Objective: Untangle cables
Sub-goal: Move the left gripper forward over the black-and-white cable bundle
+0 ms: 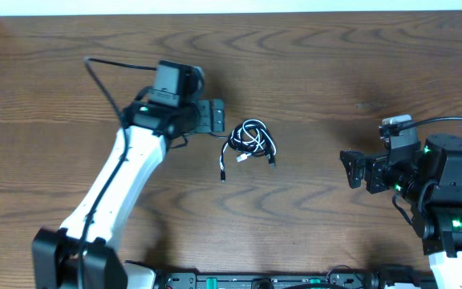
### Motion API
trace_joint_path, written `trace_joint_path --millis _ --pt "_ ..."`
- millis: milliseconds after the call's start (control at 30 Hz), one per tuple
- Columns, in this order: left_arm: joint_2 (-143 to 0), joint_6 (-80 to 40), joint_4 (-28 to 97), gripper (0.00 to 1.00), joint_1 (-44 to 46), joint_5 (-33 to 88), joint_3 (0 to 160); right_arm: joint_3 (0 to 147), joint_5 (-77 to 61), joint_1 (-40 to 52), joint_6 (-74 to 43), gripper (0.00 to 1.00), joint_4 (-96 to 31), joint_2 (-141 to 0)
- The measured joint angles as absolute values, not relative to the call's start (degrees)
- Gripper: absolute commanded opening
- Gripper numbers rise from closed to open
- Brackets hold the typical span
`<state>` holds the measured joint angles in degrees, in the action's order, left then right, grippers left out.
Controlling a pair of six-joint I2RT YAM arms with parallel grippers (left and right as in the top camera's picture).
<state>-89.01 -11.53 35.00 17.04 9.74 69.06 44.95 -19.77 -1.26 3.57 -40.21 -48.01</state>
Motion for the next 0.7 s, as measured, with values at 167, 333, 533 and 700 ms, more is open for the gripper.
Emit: trace_joint_path --millis 167,333,533,700 --pt "-96.71 -11.11 31.14 0.92 21.19 8.38 69.04 44.95 -19.77 -1.26 3.57 0.99 -40.88 -48.38" --pt "-102.21 -10.87 26.76 0.83 22.26 8.14 69.04 44.95 -19.77 -1.26 3.57 0.99 -40.91 -48.38" --pt "-104.81 -14.68 23.18 0.75 24.4 7.46 69.04 44.95 -19.77 -1.26 3.57 0.99 -41.1 -48.38" --pt "-108.33 -15.66 21.43 0.75 26.89 7.09 69.04 44.95 -19.77 -1.26 3.57 0.99 -41.58 -48.38"
